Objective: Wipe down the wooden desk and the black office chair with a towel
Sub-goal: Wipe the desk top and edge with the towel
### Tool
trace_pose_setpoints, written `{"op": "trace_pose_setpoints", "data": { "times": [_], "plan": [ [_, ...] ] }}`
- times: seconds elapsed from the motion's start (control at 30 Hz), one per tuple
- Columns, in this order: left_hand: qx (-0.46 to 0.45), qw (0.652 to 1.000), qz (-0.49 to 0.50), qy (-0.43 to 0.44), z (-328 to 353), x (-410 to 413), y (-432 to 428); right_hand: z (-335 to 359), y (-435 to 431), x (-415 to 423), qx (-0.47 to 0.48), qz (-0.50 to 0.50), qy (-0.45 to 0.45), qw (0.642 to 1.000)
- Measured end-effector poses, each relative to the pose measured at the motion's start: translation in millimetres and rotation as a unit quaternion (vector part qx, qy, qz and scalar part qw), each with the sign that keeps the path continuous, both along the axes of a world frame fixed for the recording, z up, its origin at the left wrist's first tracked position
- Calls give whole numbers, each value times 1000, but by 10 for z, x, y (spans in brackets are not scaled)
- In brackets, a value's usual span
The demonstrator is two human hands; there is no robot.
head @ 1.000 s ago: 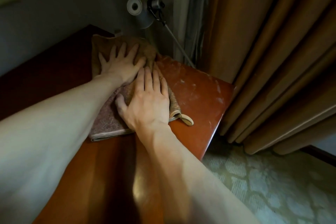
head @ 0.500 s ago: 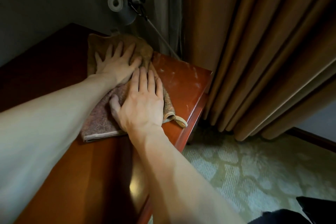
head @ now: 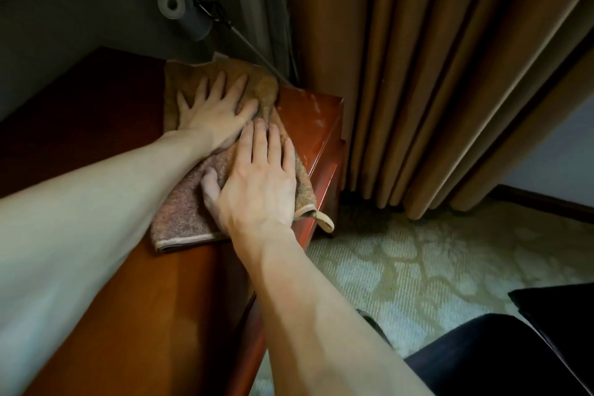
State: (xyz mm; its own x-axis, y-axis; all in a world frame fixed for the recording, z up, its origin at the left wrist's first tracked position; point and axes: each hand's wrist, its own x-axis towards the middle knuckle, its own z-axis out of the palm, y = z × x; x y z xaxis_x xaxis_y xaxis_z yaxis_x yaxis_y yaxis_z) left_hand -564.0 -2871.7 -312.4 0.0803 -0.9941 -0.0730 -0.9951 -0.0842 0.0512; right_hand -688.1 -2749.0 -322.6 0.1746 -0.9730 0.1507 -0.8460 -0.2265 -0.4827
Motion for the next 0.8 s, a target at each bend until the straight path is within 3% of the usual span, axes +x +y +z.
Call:
{"op": "trace_pose_setpoints", "data": {
  "times": [0.5,0.8],
  "plan": [
    [3,997,-72,-30,37,-486,140,-47,316,-227,3,-68,-31,997],
    [-1,987,-156,-32,2,-760,156,-126,503,-278,34,-133,-112,984]
  ]
}}
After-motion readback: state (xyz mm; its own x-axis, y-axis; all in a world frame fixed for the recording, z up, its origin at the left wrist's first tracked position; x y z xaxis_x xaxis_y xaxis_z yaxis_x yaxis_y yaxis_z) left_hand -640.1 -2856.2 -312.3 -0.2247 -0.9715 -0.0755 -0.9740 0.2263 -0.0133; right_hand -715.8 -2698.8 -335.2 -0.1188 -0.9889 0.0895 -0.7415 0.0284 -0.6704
